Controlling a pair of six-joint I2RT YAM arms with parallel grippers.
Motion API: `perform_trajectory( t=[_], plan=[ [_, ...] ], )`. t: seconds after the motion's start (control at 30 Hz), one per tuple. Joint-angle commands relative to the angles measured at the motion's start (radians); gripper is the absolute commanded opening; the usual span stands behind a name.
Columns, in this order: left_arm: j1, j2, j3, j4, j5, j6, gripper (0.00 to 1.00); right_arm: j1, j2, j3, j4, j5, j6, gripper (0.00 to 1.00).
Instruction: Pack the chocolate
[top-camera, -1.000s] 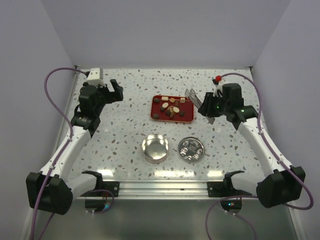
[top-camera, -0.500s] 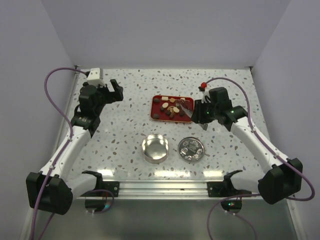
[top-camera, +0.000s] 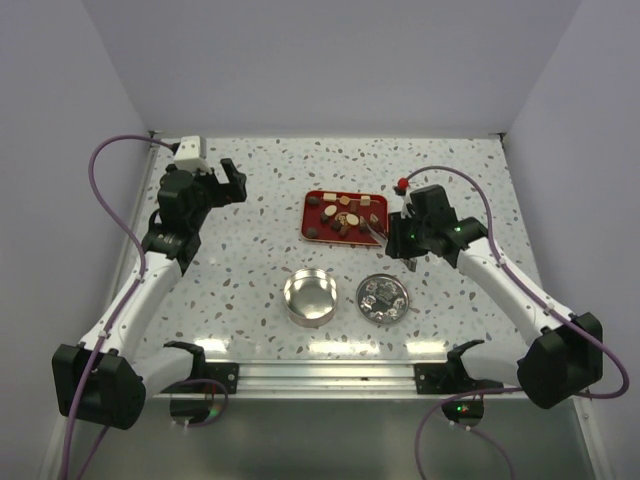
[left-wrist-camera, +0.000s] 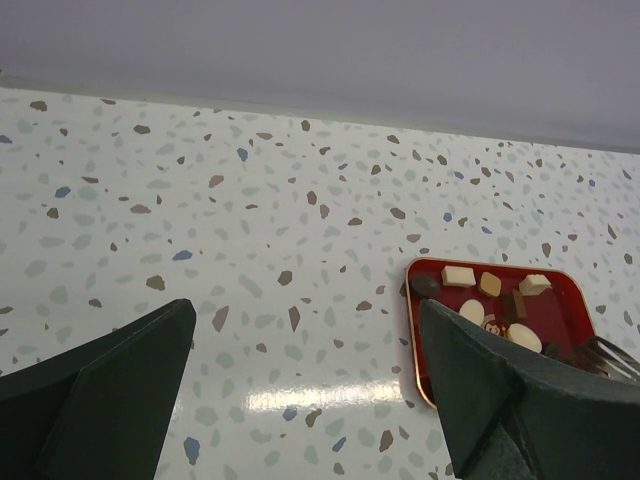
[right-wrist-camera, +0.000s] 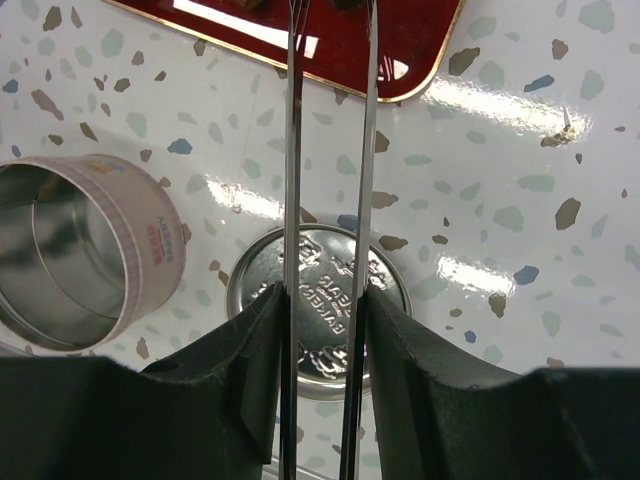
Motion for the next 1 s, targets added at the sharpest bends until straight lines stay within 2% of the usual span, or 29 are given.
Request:
perform_trajectory(
  t=[0.0,0.97],
  plan=[
    [0.005,-0.002,0.009,0.022,0.001,-0.012,1.0,0.006,-0.005,-0.008,0.015,0.022,-0.005,0.4],
    [0.005,-0.008,0.01,0.014,-0.009,-0.007,1.0,0.029,0.087,-0.043,0.115,0.04,0.015,0.41]
  ],
)
